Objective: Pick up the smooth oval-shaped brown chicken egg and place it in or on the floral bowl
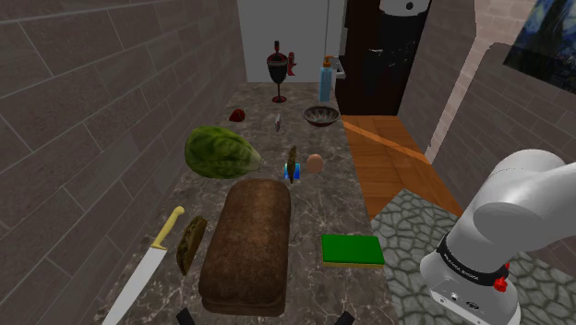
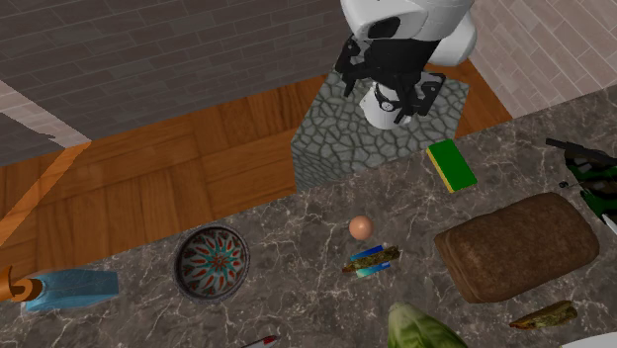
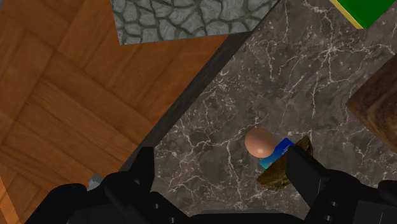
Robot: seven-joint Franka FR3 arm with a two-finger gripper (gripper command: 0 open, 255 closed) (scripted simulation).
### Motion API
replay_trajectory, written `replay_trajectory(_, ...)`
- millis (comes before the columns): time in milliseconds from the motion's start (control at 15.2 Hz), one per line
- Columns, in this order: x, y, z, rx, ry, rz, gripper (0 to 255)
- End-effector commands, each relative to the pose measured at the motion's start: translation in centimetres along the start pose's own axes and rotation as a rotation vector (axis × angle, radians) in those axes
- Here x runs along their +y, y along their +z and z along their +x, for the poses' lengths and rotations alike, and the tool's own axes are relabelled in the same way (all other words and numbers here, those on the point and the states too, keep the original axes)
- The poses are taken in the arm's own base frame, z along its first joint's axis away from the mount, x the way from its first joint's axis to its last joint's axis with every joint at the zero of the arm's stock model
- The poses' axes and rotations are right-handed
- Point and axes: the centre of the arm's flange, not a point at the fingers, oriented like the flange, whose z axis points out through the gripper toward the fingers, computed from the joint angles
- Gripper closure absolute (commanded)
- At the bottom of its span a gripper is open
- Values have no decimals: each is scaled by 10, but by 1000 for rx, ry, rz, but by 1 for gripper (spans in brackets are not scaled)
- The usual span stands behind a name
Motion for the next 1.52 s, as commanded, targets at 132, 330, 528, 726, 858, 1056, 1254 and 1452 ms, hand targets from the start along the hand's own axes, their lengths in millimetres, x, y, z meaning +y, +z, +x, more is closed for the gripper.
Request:
replay_trajectory(132, -12, 23, 2, 19, 27, 1, 0)
replay_trajectory(330, -30, 57, 7, 47, 68, 2, 0)
replay_trajectory(528, -48, 91, 13, 75, 109, 4, 0)
replay_trajectory(726, -65, 125, 21, 103, 150, 5, 0)
replay_trajectory(858, -76, 148, 27, 122, 177, 6, 0)
replay_trajectory(1056, -93, 181, 38, 150, 218, 7, 0)
replay_trajectory(1254, -110, 214, 51, 178, 259, 9, 0)
replay_trajectory(1452, -118, 237, 59, 193, 281, 9, 0)
